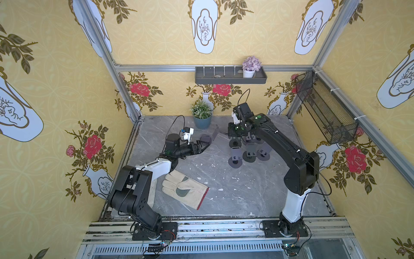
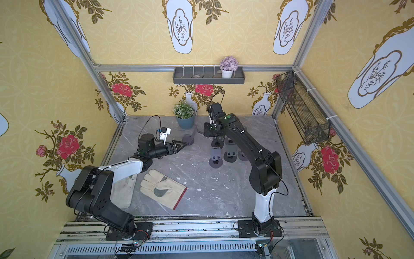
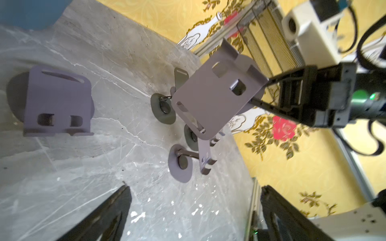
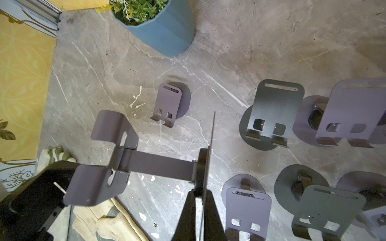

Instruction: Open the phone stand

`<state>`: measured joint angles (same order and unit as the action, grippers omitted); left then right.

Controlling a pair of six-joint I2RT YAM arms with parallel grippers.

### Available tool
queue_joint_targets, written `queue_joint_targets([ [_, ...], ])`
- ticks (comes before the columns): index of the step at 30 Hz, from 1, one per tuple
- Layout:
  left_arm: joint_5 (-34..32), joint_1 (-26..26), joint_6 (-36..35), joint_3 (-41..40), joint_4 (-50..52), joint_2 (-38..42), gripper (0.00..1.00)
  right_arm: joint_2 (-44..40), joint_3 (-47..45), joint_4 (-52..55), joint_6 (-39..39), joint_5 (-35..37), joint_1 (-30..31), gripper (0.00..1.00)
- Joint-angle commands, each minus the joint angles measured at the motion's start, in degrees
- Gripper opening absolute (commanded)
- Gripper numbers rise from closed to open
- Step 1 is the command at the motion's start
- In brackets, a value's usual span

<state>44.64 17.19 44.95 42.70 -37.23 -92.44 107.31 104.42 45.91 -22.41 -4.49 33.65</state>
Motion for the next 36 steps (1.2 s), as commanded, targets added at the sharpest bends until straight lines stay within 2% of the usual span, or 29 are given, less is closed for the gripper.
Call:
queue_joint_targets([
  [1,-3.6,0.6,21.7,-2.1,-22.7,-2.2,0.99,-1.2,-0.9,-5.2,-3.9,-2.5,-0.2,0.0],
  [7,-6.6,2.0,43.5,-4.4,-49.0,-10.2,0.99,-3.2,-6.1,-11.8,-8.1,-5.0,-0.3,0.0],
  [10,-12.0,2.2,53.9,-6.9,-62.9,-15.1,0.99,-3.4,-7.6,-13.8,-10.1,-5.7,-0.1,0.0],
  [17,-13.5,3.3,56.0,-4.0,-63.3,-16.4,0.94,-4.3,-10.9,-18.2,-12.4,-6.0,0.8,0.0],
  [24,-16.7,3.8,57.4,-2.0,-63.5,-18.0,0.83,-3.8,-11.1,-20.8,-13.3,-5.9,2.2,0.0],
  [33,-18.4,3.8,58.5,0.6,-63.7,-19.4,0.57,-3.2,-10.9,-20.7,-12.8,-5.0,3.5,0.0],
  [36,-18.5,3.8,58.7,1.0,-63.7,-19.8,0.44,-3.1,-11.1,-20.8,-12.7,-4.9,3.9,0.0],
])
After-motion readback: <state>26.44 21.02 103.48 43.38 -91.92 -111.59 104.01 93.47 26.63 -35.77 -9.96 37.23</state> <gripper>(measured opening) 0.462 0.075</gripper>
